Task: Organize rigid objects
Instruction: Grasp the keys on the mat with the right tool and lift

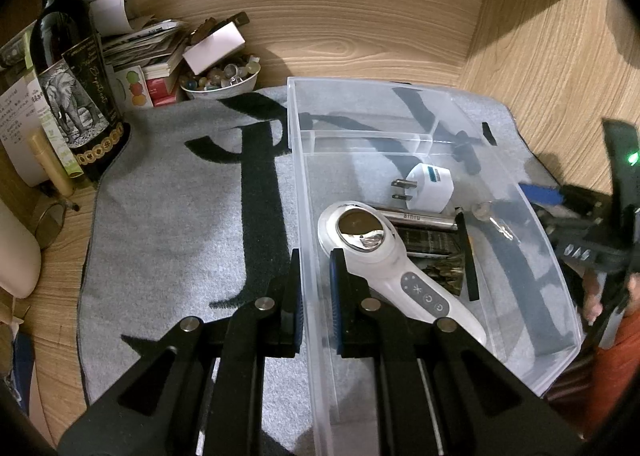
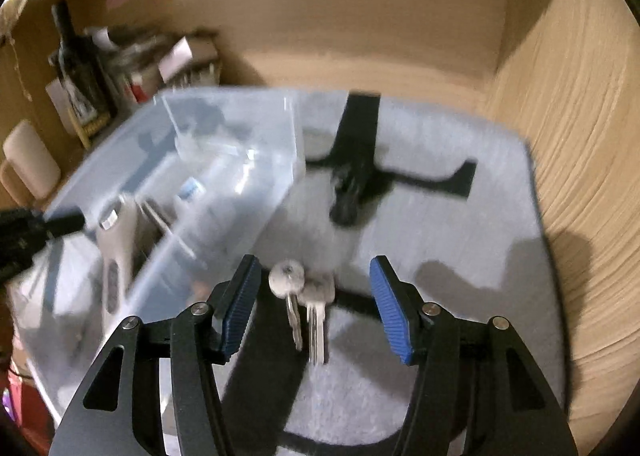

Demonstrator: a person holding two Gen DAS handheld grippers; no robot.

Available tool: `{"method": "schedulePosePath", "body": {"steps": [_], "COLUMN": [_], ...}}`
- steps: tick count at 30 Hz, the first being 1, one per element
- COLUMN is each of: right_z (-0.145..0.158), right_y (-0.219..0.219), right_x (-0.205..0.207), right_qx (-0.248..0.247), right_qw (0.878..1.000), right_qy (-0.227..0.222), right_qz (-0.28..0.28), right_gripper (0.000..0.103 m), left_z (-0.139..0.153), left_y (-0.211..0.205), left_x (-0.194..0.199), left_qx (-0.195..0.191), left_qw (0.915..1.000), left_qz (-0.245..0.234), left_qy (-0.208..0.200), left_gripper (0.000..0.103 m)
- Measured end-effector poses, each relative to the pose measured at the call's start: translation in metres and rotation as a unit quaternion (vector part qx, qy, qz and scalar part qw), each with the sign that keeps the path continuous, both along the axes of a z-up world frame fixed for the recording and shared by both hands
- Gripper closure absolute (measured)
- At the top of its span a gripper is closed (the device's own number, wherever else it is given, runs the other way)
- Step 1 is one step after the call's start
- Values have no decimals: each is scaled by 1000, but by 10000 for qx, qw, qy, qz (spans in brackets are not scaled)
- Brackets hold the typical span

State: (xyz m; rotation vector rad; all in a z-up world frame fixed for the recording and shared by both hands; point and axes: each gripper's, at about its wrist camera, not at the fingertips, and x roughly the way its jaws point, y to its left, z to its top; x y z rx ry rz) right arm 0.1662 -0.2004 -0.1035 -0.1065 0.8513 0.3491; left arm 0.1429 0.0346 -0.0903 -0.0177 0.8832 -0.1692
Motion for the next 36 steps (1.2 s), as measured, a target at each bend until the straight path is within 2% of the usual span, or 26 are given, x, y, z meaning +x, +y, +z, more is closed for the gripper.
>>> {"method": "schedulePosePath", "body": {"steps": [4, 6, 9, 10, 12, 14, 23, 36], "right_z": [-22, -22, -22, -22, -22, -22, -15, 50], "right_y": [4, 5, 6, 5, 5, 3, 3, 6], "right_x": [3, 0, 0, 0, -2, -1, -3, -23], "right_qx": [-198, -293, -282, -272, -275, -254, -195, 149], "right_qw": [9994, 9994, 9995, 9996, 9996, 9996, 9997, 9948], "right_qy": [275, 157, 99, 84, 54, 23, -134, -1010], "right_qz": [63, 85, 85, 91, 93, 78, 6, 30], "right_gripper": [49, 50, 61, 70, 73, 81, 81, 81], "left_z": [0, 0, 0, 0, 0, 0, 0, -1], "left_y": [0, 0, 1, 0, 0, 0, 0, 0], "left_x": [0, 0, 0, 0, 0, 0, 0, 0], "left_qx": [-1, 5, -2, -2, 5, 4, 5, 3], "left_qw": [10000, 10000, 10000, 10000, 10000, 10000, 10000, 10000], "left_qz": [1, 0, -2, -1, -3, -5, -2, 2], "left_qy": [0, -1, 0, 0, 1, 0, 0, 2], "left_gripper": [93, 93, 93, 93, 93, 93, 93, 93]}}
